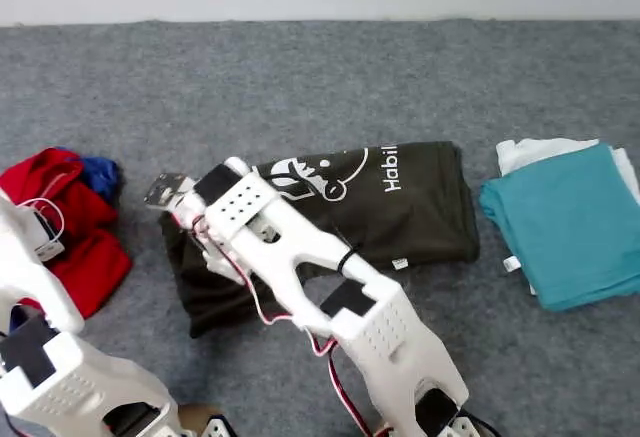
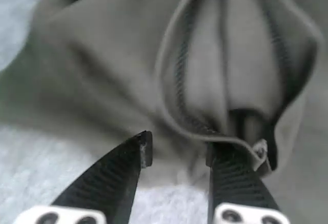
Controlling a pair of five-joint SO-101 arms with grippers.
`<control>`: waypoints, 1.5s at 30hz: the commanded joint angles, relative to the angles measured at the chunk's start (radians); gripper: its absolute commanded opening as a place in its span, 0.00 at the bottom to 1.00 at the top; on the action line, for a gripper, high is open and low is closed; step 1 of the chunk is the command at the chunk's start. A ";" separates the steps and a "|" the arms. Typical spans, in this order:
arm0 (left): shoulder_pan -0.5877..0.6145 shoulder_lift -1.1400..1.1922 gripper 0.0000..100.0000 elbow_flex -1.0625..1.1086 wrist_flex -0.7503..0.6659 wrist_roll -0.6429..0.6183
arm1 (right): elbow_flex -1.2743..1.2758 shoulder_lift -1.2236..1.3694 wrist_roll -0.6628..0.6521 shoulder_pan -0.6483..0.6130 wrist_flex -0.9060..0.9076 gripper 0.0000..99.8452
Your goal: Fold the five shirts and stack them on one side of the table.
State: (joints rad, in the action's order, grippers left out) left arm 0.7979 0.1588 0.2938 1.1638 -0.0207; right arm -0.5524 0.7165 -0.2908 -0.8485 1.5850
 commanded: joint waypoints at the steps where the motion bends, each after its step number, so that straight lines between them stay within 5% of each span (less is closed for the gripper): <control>1: -0.002 -0.041 0.12 -0.007 0.000 0.002 | -0.012 0.012 0.000 0.090 -0.087 0.18; 16: -0.002 -0.041 0.12 -0.007 0.000 0.002 | -0.040 -0.050 -0.046 0.166 -0.088 0.18; 25: 0.006 -0.052 0.12 -0.038 0.014 0.002 | -0.061 -0.134 -0.038 0.036 0.001 0.18; 36: 0.006 -0.054 0.12 -0.340 0.367 -0.005 | -0.061 -0.105 0.035 -0.107 -0.070 0.18; 45: 0.008 -0.054 0.12 -0.372 0.405 0.000 | -0.057 -0.053 0.037 -0.127 -0.153 0.18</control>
State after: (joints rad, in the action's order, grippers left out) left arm 0.8009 0.1588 -0.0422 1.5627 -0.0207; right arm -0.5815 0.6613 -0.2662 -0.9666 1.4469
